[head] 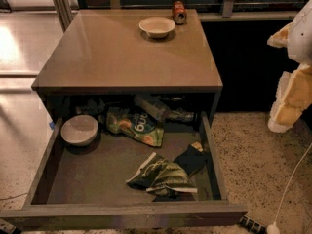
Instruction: Close top drawer
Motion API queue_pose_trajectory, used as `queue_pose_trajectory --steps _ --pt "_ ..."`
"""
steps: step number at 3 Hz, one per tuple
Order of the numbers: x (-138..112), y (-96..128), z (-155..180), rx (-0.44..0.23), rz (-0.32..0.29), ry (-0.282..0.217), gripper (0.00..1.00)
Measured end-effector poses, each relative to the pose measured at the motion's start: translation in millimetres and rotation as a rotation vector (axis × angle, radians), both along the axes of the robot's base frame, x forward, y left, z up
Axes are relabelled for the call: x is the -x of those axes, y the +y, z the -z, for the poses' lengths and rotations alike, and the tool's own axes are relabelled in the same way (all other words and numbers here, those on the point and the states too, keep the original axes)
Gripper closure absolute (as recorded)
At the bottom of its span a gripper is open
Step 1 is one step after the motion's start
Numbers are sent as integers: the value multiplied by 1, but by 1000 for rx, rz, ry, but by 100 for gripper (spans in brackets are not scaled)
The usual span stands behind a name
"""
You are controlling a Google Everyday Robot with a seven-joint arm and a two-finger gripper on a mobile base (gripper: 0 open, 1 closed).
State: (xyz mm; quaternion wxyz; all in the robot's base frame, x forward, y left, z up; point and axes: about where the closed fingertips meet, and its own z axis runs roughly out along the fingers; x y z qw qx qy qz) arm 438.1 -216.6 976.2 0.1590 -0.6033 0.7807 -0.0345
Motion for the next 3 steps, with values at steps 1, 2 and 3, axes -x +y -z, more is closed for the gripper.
queue_pose_trajectory --steps 1,2,3 --pt "0 0 0 0 0 0 3" --pt "0 0 0 0 0 0 26" --pt "0 0 0 0 0 0 49"
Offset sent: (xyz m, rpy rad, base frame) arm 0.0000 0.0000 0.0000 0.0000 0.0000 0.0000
